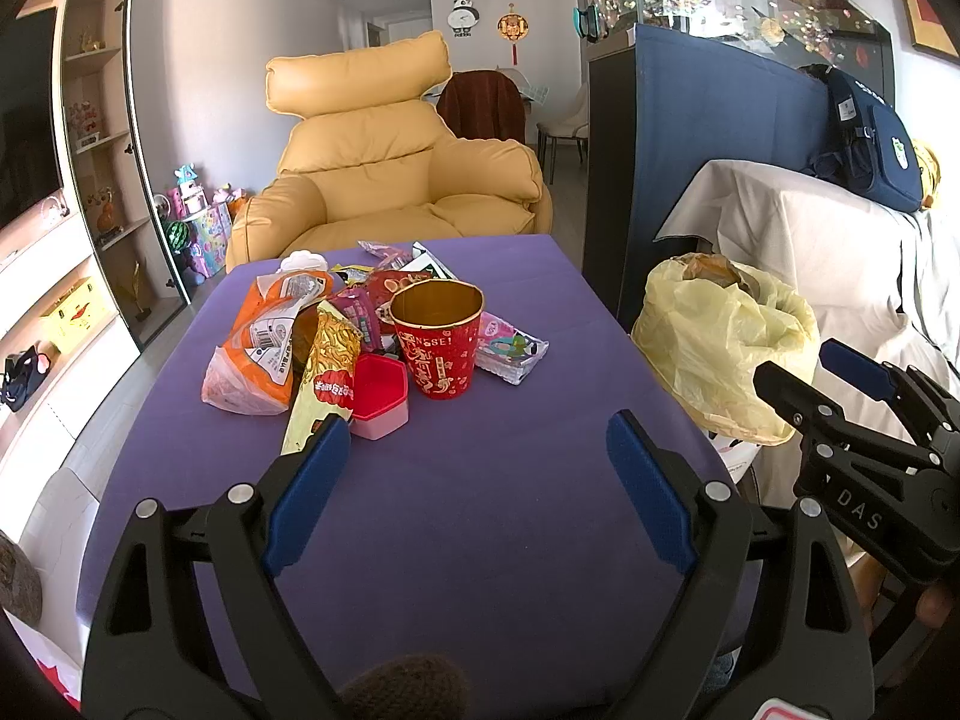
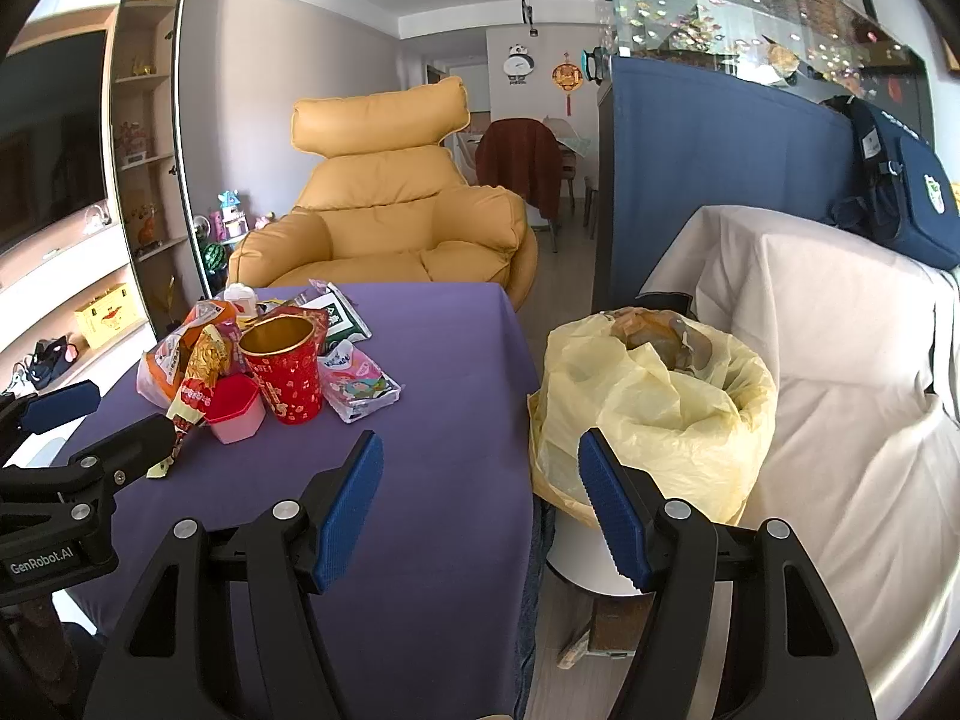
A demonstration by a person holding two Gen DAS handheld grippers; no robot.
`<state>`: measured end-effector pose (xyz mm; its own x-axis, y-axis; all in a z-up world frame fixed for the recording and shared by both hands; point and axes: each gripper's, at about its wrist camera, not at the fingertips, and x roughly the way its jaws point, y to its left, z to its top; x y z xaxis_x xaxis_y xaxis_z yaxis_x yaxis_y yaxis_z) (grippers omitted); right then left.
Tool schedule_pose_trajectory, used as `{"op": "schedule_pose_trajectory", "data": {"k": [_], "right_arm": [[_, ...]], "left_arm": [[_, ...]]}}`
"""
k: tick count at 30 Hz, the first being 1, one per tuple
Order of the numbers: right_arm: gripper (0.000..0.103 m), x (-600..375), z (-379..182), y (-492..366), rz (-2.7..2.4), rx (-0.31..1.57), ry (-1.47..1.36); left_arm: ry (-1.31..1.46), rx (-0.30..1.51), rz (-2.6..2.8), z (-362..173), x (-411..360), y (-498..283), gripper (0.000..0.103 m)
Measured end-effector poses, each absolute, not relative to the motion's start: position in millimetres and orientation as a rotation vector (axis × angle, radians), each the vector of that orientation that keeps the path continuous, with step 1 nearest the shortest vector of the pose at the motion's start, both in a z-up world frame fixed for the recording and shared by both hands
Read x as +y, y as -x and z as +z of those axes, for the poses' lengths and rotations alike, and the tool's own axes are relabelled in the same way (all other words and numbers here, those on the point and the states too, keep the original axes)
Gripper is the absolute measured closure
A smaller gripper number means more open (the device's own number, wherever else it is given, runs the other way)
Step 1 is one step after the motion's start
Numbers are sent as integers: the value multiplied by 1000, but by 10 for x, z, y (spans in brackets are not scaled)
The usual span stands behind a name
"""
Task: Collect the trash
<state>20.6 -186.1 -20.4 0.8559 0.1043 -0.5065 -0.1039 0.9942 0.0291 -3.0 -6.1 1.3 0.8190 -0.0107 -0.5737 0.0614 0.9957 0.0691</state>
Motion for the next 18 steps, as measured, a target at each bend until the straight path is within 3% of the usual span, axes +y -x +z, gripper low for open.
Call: {"op": "schedule_pose_trajectory", "data": {"k": [11,18], "right_arm": [[39,-1867,-222,-257,105,539,-4],[39,-1750,-329,-559,95,559,59]], "left_arm": [[-67,612,-41,19,-38,-3,20],[-87,674,-40,-136,158,-479,20]]}}
